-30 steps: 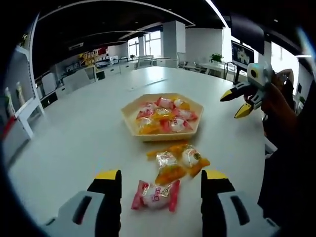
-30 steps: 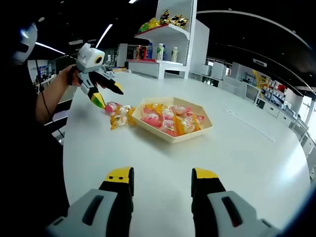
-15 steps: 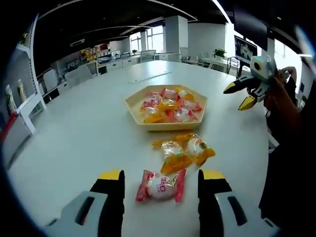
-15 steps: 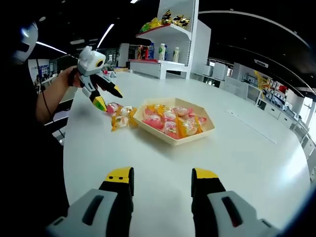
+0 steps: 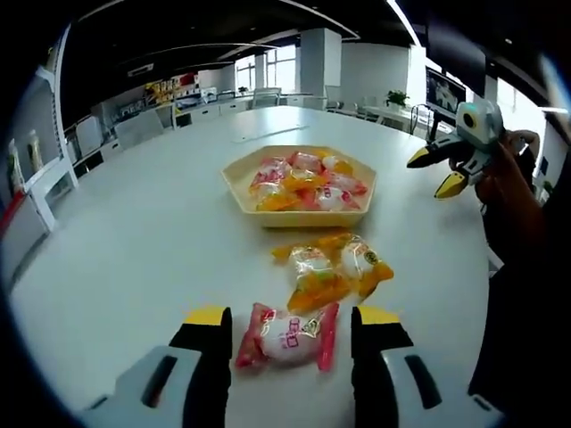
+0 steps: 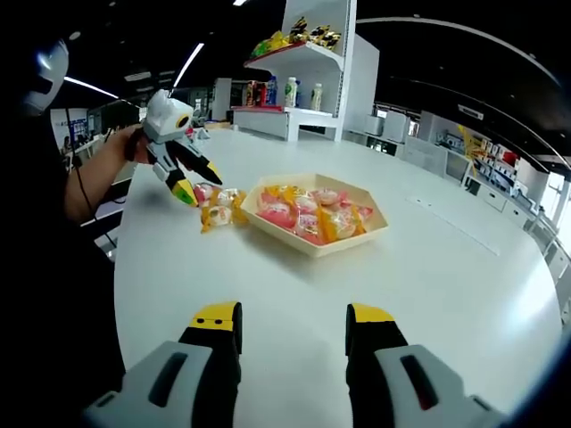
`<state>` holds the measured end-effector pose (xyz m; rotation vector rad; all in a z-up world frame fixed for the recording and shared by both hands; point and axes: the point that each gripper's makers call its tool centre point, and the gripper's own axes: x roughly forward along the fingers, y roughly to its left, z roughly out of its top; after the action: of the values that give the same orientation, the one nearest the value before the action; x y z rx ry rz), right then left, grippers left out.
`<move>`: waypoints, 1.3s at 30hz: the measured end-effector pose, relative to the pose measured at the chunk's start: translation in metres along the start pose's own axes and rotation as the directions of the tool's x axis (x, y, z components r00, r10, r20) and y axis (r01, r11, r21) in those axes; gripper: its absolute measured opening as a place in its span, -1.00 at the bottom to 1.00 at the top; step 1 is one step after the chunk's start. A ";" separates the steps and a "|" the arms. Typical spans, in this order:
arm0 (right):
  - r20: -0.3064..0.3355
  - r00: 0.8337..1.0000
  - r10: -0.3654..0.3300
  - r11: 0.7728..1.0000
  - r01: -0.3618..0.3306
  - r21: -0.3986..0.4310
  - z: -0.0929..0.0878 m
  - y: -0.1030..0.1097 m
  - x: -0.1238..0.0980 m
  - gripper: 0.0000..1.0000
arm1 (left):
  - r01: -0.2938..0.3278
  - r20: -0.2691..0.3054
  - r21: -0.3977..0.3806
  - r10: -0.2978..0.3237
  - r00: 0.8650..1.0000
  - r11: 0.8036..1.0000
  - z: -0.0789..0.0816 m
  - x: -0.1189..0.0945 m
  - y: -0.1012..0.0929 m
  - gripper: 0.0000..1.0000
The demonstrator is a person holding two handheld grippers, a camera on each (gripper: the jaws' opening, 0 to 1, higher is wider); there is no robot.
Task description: Pick up the marshmallows scattered on the table and place them into the bowl on the table
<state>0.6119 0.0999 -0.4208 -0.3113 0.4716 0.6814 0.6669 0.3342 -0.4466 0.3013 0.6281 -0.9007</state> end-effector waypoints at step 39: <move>-0.003 1.000 -0.011 1.000 0.011 0.007 -0.004 -0.005 -0.001 -0.07 | 0.005 -0.008 0.065 -0.004 1.000 0.998 -0.003 0.002 0.002 -0.47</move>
<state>0.6135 0.0942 -0.4234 -0.3083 0.4751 0.6681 0.6678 0.3356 -0.4501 0.3622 0.6082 -0.9261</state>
